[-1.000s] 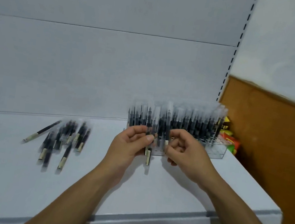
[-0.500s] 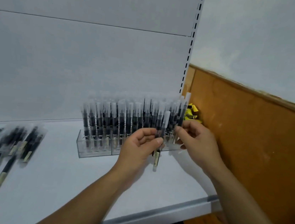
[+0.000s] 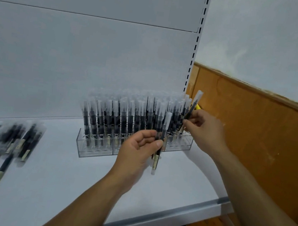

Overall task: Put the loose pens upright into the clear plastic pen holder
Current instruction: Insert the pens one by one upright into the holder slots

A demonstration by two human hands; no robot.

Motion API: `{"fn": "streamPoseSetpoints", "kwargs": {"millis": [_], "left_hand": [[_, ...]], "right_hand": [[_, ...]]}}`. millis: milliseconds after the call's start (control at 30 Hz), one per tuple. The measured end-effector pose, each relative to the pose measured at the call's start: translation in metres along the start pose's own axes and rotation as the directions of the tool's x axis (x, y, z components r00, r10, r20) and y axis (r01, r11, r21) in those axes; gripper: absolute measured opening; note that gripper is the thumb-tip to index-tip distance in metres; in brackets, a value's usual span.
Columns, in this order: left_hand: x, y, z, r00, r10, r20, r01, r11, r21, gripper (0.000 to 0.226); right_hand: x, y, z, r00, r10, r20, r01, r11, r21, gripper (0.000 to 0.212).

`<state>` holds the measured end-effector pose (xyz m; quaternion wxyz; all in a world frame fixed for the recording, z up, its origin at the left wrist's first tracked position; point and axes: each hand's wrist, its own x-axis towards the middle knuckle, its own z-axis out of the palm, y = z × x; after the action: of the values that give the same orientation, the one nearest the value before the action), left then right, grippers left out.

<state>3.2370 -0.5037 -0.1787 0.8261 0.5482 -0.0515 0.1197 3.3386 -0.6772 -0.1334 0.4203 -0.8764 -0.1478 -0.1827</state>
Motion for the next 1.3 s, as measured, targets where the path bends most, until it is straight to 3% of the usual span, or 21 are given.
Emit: {"fn": "streamPoseSetpoints", "kwargs": {"millis": [100, 333, 567, 733, 833, 900, 1067, 1167, 1300], "left_hand": [[-0.001, -0.001, -0.001, 1.0, 0.007, 0.011, -0.007, 1.0, 0.009, 0.027], [0.0, -0.003, -0.001, 1.0, -0.003, 0.017, 0.002, 0.999, 0.035, 0.023], [-0.001, -0.001, -0.001, 1.0, 0.0, 0.008, 0.0, 0.999, 0.036, 0.021], [-0.001, 0.0, 0.001, 1.0, 0.004, -0.007, -0.003, 0.999, 0.034, 0.02], [-0.001, 0.0, 0.001, 1.0, -0.005, -0.019, 0.005, 1.0, 0.025, 0.02], [-0.001, 0.0, 0.001, 1.0, -0.005, -0.009, 0.005, 1.0, 0.019, 0.022], [-0.003, -0.001, 0.002, 1.0, 0.005, 0.02, -0.005, 1.0, -0.001, 0.024], [-0.001, -0.002, 0.001, 0.999, 0.004, -0.037, -0.004, 1.0, -0.007, 0.019], [0.0, -0.003, 0.0, 0.997, -0.023, -0.068, 0.022, 1.0, -0.013, 0.027]], "right_hand": [[0.0, -0.004, 0.004, 0.997, -0.032, 0.075, 0.042, 0.99, -0.138, 0.011], [0.002, -0.011, 0.0, 0.996, -0.04, 0.084, 0.063, 0.952, -0.298, 0.028], [-0.005, -0.01, -0.001, 0.992, -0.021, 0.123, 0.054, 0.961, -0.272, 0.023], [-0.03, -0.012, 0.0, 0.996, -0.086, -0.028, 0.083, 0.992, -0.094, 0.016], [-0.047, -0.021, 0.006, 0.991, -0.066, 0.118, 0.042, 0.98, 0.196, 0.01], [-0.054, -0.028, 0.01, 0.974, -0.086, 0.208, 0.023, 0.957, 0.289, 0.01], [-0.057, -0.038, 0.011, 0.968, -0.096, 0.231, 0.001, 0.925, 0.38, 0.015], [-0.05, -0.038, 0.003, 0.972, -0.052, 0.229, -0.041, 0.922, 0.384, 0.018], [-0.025, -0.033, -0.018, 0.998, 0.05, 0.045, -0.063, 0.926, 0.373, 0.019]]}}
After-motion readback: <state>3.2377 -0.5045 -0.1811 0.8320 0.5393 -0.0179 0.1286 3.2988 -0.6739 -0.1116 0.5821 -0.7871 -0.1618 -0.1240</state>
